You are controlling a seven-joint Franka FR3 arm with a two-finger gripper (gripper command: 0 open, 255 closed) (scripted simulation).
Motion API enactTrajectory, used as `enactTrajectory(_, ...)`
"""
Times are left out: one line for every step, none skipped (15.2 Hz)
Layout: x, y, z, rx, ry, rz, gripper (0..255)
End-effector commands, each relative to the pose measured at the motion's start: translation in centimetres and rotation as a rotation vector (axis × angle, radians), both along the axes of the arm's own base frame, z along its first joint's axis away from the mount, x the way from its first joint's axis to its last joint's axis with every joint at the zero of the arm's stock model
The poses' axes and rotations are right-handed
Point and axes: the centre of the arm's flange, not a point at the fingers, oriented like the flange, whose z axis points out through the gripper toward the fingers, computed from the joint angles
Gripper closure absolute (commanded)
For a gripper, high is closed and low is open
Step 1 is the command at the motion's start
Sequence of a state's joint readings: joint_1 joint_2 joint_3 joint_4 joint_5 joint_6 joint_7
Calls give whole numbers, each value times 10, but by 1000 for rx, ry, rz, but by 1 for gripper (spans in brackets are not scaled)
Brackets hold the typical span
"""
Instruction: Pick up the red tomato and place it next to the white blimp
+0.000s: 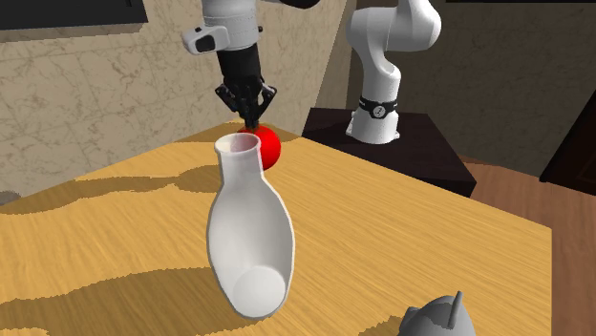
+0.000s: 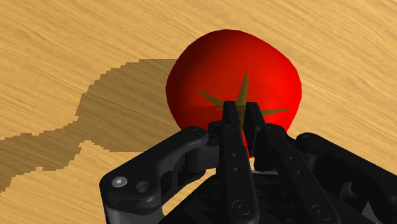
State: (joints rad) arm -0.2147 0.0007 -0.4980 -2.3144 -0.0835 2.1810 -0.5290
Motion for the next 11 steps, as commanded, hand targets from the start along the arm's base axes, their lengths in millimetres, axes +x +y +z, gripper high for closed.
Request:
enactTrajectory(0,0,12,0,0,0,255)
enactTrajectory(0,0,17,0,0,0,255)
enactTrajectory(0,0,22,0,0,0,255)
enactTrajectory(0,0,27,0,0,0,255)
enactTrajectory(0,0,33,0,0,0,255)
enactTrajectory(0,0,38,0,0,0,255)
enactTrajectory(0,0,43,0,0,0,255)
enactTrajectory(0,0,48,0,0,0,255)
enactTrajectory(0,0,54,0,0,0,255)
enactTrajectory(0,0,59,0,0,0,255)
enactTrajectory(0,0,64,0,0,0,255)
